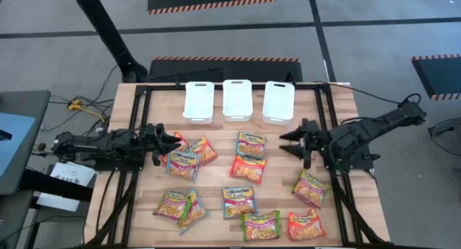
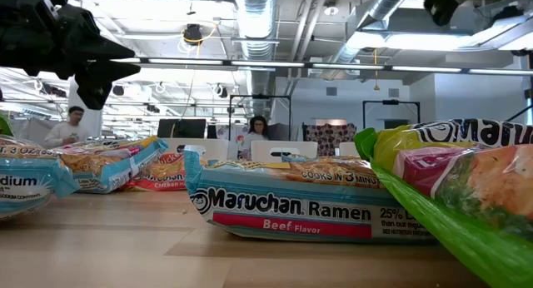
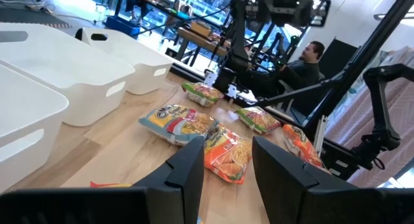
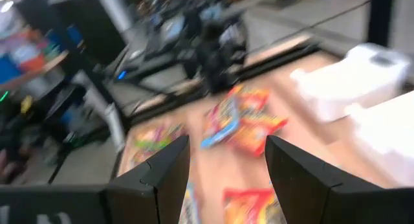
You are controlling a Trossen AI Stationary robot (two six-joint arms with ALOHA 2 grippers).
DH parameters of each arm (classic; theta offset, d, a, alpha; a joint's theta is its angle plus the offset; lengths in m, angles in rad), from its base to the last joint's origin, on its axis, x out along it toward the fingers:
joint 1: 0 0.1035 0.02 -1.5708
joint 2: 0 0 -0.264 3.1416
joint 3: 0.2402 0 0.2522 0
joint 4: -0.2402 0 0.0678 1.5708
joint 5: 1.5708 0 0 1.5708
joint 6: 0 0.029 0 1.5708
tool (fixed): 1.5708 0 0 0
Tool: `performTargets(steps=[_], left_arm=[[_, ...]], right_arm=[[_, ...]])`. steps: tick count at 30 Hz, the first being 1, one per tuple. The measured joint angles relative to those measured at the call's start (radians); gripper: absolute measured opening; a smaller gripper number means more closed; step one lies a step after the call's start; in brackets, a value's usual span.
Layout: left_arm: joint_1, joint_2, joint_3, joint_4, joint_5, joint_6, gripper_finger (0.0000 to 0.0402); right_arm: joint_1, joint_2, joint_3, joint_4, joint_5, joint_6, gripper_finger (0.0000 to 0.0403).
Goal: Sort Maruchan noodles
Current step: Put the green noodle pack into the right white bin
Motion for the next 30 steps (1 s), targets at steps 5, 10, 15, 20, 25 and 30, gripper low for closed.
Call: performTargets(steps=[5, 10, 15, 20, 25, 30], left_arm=[[0.0, 0.0, 0.0, 0.0, 0.0, -0.012, 0.0117], [0.0, 0.0, 0.0, 0.0, -0.001, -0.011, 0.0117], [0.0, 0.0, 0.0, 0.0, -0.001, -0.01, 0.0117], [0.0, 0.0, 0.0, 0.0, -0.002, -0.008, 0.0117], [0.0, 0.0, 0.0, 0.0, -0.004, -0.008, 0.0117], [0.0, 0.0, 0.0, 0.0, -0.004, -0.008, 0.0117]], right_arm=[[0.001, 0.094, 0.0, 0.009, -0.104, 0.003, 0.0228], [0.001, 0.184, 0.0, 0.024, -0.176, 0.053, 0.0228], [0.005, 0.27, 0.0, 0.064, -0.255, 0.105, 0.0228], [0.038, 0.348, 0.0, 0.134, -0.289, 0.106, 0.0228], [0.082, 0.415, 0.0, 0.21, -0.287, 0.106, 0.0228], [0.124, 0.475, 0.0, 0.274, -0.285, 0.106, 0.0228]])
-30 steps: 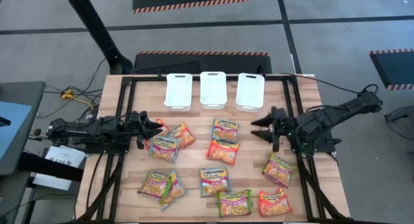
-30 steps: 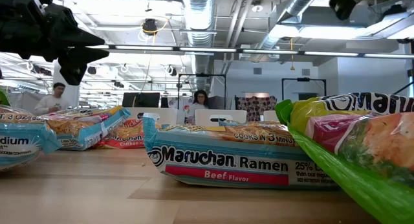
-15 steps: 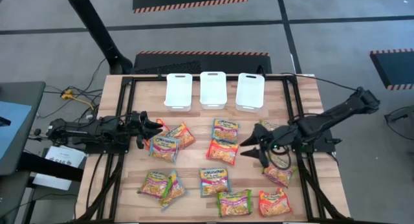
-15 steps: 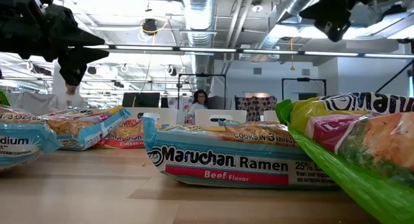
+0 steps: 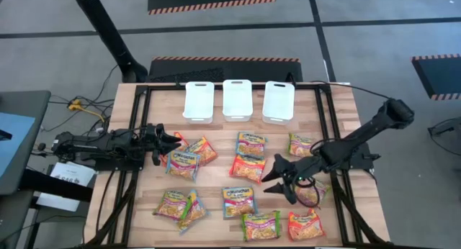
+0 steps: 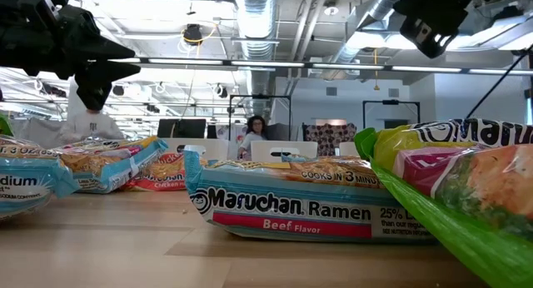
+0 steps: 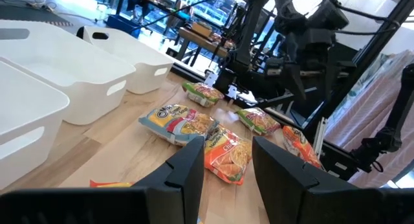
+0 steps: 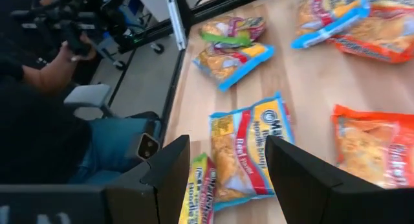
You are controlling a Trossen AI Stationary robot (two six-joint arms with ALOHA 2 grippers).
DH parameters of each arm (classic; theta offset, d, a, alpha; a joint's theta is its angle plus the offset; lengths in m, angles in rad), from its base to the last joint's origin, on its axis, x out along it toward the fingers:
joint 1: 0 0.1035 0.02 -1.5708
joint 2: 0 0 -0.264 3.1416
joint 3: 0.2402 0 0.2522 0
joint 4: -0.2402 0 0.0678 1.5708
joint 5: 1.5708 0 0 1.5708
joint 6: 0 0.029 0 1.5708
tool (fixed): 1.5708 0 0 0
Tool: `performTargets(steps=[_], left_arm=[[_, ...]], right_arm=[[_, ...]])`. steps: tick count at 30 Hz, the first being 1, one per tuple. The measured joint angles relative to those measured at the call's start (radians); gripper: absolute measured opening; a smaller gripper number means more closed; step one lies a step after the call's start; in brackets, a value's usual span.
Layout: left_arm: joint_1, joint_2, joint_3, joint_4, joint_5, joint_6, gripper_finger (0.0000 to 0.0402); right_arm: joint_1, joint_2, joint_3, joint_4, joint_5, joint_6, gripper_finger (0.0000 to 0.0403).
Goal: Sort Maruchan noodles
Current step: Put the green noodle pack into the right white bin
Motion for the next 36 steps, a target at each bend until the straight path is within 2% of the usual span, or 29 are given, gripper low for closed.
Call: performTargets(steps=[15, 30, 36], left_arm=[[0.0, 0.0, 0.0, 0.0, 0.004, -0.001, 0.0117], [0.0, 0.0, 0.0, 0.0, 0.005, -0.005, 0.0117], [0.0, 0.0, 0.0, 0.0, 0.005, -0.008, 0.0117]], right_arm=[[0.089, 0.163, 0.0, 0.036, -0.002, 0.153, 0.0228], [0.113, 0.33, 0.0, 0.102, -0.028, 0.159, 0.0228], [0.114, 0.398, 0.0, 0.191, -0.092, 0.158, 0.0228]])
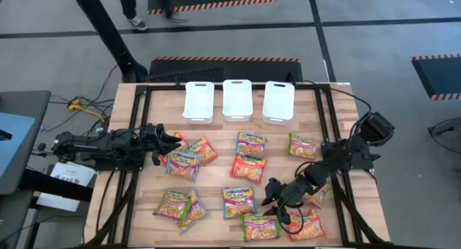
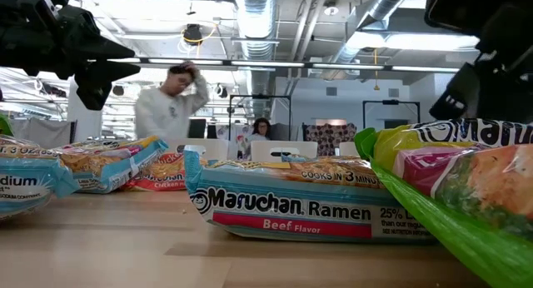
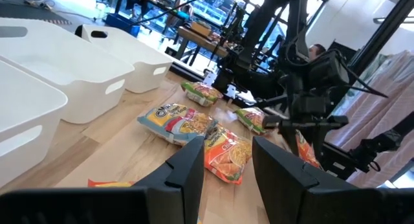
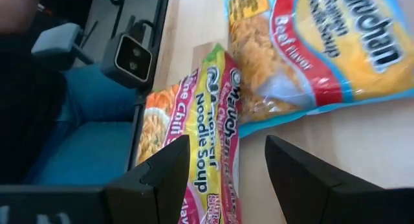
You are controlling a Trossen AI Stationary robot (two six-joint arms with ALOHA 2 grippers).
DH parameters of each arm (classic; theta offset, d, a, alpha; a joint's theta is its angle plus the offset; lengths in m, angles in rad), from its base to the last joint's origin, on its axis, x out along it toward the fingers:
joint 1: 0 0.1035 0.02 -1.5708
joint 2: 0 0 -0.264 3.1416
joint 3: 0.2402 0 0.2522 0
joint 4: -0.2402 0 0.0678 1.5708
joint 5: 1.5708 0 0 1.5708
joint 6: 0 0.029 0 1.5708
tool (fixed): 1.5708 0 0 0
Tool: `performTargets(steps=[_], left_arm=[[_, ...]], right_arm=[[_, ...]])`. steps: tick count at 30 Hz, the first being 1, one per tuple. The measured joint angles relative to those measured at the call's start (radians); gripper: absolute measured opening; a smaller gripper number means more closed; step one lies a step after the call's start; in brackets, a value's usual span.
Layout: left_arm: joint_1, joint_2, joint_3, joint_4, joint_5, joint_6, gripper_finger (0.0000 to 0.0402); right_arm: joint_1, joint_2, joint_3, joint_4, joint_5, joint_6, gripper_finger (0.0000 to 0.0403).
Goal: Sort Maruchan noodles
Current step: Put the green noodle pack into the right white bin
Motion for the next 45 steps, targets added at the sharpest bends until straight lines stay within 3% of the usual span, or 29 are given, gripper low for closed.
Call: performTargets(steps=[24, 29, 41, 45], left_arm=[[0.0, 0.0, 0.0, 0.0, 0.0, -0.022, 0.0117], [0.0, 0.0, 0.0, 0.0, 0.0, -0.022, 0.0117], [0.0, 0.0, 0.0, 0.0, 0.0, -0.022, 0.0117], [0.0, 0.0, 0.0, 0.0, 0.0, -0.022, 0.0117]], right_arm=[[0.006, 0.181, 0.016, 0.128, -0.129, 0.133, 0.0222], [0.007, 0.209, 0.057, 0.122, -0.155, 0.131, 0.0181], [0.004, 0.206, 0.067, 0.113, -0.177, 0.122, 0.0017], [0.004, 0.206, 0.068, 0.113, -0.212, 0.105, 0.0007]])
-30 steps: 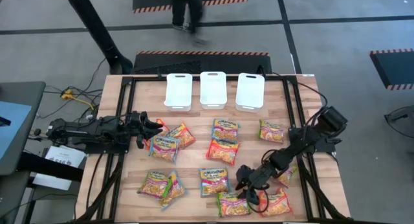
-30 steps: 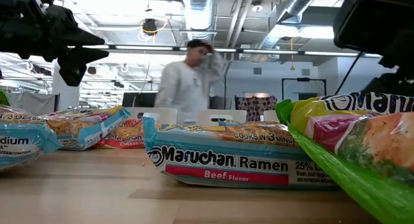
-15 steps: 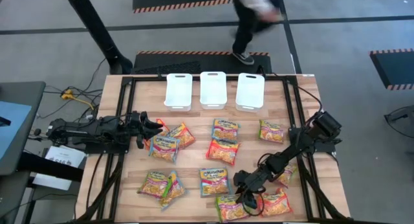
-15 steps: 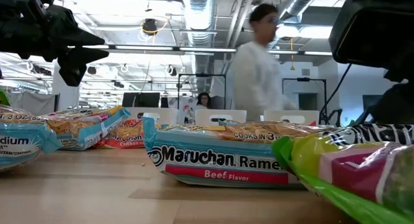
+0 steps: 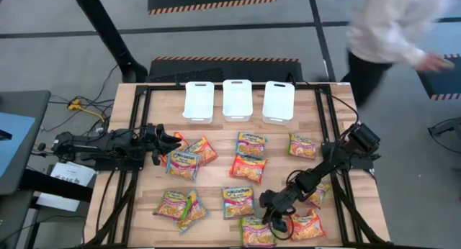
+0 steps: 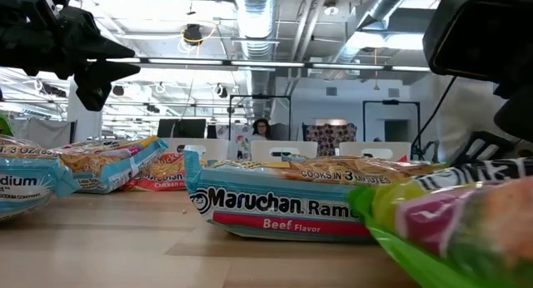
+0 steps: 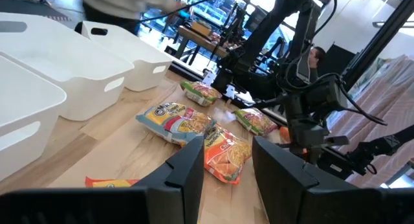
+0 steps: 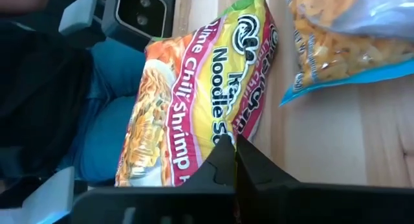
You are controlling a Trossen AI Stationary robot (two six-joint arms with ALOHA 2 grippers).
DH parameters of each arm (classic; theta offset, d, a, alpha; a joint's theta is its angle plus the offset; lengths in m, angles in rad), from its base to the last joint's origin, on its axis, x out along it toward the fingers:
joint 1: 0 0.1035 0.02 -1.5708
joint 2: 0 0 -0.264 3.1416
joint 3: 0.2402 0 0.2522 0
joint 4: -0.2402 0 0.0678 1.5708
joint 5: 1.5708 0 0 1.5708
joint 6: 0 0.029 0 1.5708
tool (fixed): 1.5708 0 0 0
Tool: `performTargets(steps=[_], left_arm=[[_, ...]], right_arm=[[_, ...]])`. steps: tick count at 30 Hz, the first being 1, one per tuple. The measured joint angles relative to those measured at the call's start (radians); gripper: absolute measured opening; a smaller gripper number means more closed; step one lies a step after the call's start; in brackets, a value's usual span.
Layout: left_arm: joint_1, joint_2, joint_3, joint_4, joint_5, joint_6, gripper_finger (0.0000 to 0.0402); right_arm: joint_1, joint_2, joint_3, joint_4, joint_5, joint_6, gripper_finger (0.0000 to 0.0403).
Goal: Sort Maruchan noodles
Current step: Put the green noodle pack into the right white bin
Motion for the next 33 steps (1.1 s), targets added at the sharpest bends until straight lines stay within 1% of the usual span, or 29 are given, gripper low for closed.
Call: performTargets(steps=[7, 13, 21, 25, 33], left_arm=[[0.0, 0.0, 0.0, 0.0, 0.0, 0.0, 0.0117], [0.0, 0.0, 0.0, 0.0, 0.0, 0.0, 0.0117], [0.0, 0.0, 0.0, 0.0, 0.0, 0.0, 0.0117], [0.0, 0.0, 0.0, 0.0, 0.0, 0.0, 0.0117], [0.0, 0.0, 0.0, 0.0, 0.0, 0.0, 0.0117]], right_arm=[[0.003, -0.004, 0.0, -0.006, -0.025, -0.017, 0.0004], [0.008, -0.069, -0.001, -0.092, -0.036, -0.054, 0.0004], [0.007, -0.227, -0.001, -0.251, 0.036, -0.112, 0.0004], [0.007, -0.302, -0.001, -0.343, 0.086, -0.117, 0.0004], [0.005, -0.428, -0.001, -0.46, 0.157, -0.12, 0.0004]])
